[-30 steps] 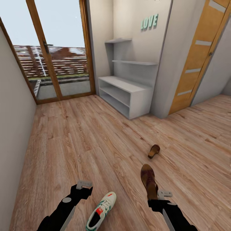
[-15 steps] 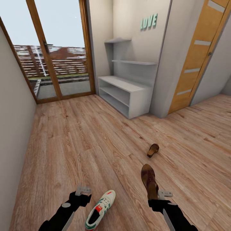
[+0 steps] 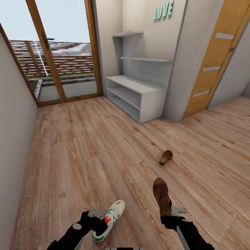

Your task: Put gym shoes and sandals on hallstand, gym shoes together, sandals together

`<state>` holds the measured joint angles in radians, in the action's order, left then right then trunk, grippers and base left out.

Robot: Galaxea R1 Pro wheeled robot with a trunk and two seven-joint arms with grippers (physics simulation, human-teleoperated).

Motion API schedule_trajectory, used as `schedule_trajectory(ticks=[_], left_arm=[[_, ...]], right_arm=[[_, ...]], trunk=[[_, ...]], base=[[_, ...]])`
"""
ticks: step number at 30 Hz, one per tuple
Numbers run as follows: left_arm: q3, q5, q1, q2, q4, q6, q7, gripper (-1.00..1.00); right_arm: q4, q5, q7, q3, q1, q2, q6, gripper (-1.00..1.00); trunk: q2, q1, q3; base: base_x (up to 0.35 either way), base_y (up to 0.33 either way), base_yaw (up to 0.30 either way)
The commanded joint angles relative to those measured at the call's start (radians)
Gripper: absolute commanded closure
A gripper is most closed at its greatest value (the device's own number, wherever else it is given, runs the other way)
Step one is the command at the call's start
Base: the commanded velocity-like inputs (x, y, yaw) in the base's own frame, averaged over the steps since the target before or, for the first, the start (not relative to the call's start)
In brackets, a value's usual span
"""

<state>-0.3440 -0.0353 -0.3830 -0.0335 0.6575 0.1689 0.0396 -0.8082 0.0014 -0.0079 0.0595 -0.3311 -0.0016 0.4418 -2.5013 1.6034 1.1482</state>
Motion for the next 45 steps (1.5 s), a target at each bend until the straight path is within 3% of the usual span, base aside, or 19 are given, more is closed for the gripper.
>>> schedule_trajectory(ticks=[1,7,13,16,20,29,45], left_arm=[[-0.012,-0.003,0.0,-0.003,0.002,0.006,0.003,-1.0],[-0.037,-0.004,0.0,-0.028,0.001,0.007,0.049,-1.0],[-0.036,-0.005,0.0,-0.085,0.001,0.006,0.208,-1.0],[-0.035,-0.005,0.0,-0.118,0.002,0.006,0.237,-1.0],[-0.036,-0.005,0.0,-0.134,0.001,0.005,0.245,-1.0],[-0.036,-0.007,0.0,-0.136,0.001,0.005,0.246,-1.0],[-0.035,-0.006,0.0,-0.133,0.003,0.004,0.246,-1.0]], right_arm=[[-0.002,-0.003,-0.003,0.0,0.0,0.0,0.006,1.0],[-0.002,-0.003,-0.003,0.0,0.0,0.0,0.006,1.0],[-0.002,-0.003,-0.003,-0.001,0.0,0.0,0.006,1.0],[-0.002,-0.003,-0.003,0.0,0.0,0.0,0.006,1.0],[-0.002,-0.003,-0.003,0.0,0.0,0.0,0.007,1.0],[-0.002,-0.003,-0.003,0.0,0.0,0.0,0.007,1.0],[-0.002,-0.003,-0.003,0.0,0.0,0.0,0.007,1.0]], trunk=[[0.0,0.0,0.001],[0.0,0.0,0.001],[0.0,0.0,0.001],[0.0,0.0,0.001],[0.0,0.0,0.001],[0.0,0.0,0.007],[-0.004,0.007,0.095]], base=[[0.0,0.0,0.0],[0.0,0.0,0.0],[0.0,0.0,0.0],[0.0,0.0,0.0],[0.0,0.0,0.0],[0.0,0.0,0.0],[0.0,0.0,0.0]])
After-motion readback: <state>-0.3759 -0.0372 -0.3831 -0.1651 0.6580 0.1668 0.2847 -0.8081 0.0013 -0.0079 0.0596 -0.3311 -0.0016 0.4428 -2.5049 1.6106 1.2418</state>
